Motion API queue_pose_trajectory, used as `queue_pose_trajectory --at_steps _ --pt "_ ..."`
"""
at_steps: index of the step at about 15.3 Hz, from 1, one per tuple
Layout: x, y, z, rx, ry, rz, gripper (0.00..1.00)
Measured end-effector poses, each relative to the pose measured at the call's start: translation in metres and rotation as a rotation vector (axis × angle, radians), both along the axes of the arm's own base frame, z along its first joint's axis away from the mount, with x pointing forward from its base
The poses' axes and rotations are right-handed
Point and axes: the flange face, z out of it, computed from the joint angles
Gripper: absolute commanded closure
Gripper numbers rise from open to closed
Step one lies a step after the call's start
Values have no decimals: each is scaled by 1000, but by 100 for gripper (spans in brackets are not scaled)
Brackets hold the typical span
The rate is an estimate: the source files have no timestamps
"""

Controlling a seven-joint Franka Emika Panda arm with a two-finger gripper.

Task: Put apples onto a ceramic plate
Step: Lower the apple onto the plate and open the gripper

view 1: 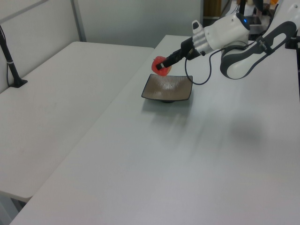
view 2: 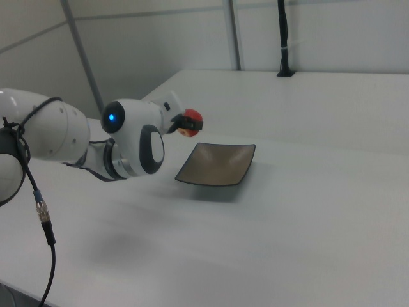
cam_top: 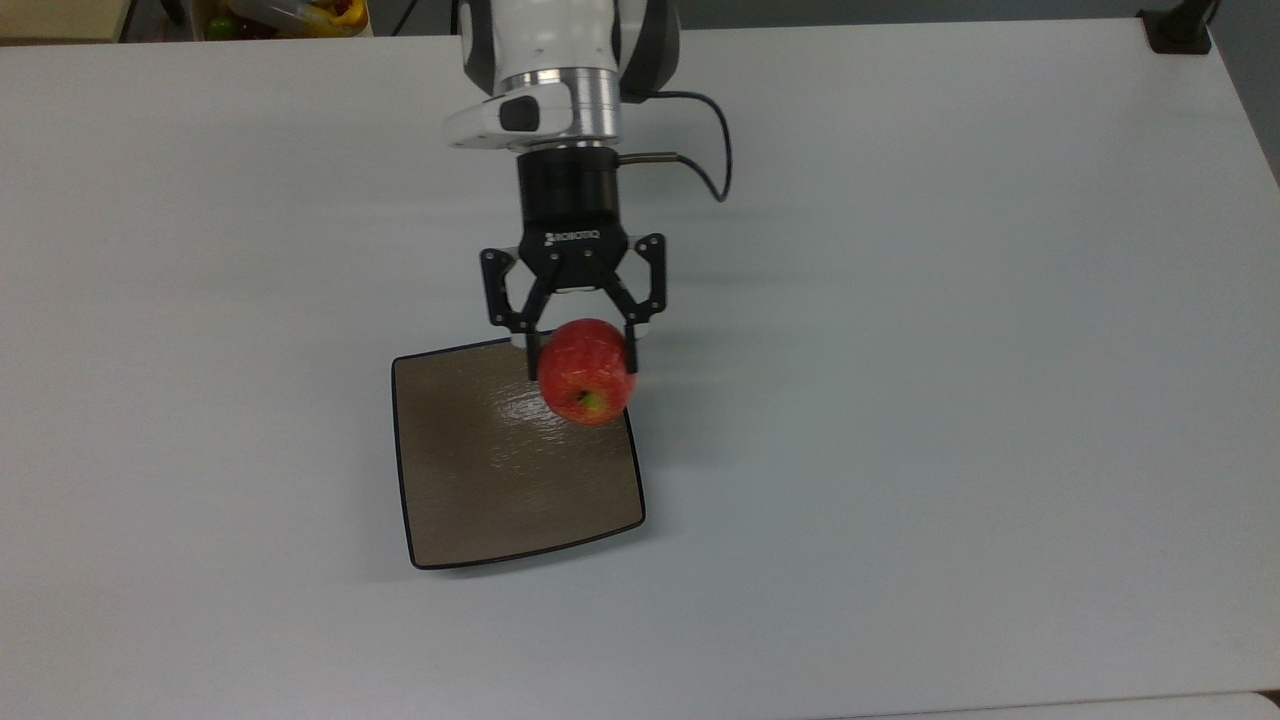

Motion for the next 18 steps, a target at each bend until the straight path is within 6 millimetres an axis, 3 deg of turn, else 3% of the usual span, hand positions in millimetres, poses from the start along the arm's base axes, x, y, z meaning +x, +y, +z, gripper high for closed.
queue_pose_trajectory --at_steps 3,6,12,18 --pt "-5 -30 -21 -48 -15 6 60" --pt "-5 -47 -47 -86 22 14 60" --pt "1 -50 -82 -88 68 17 60" --pt "18 -49 -93 -85 60 17 57"
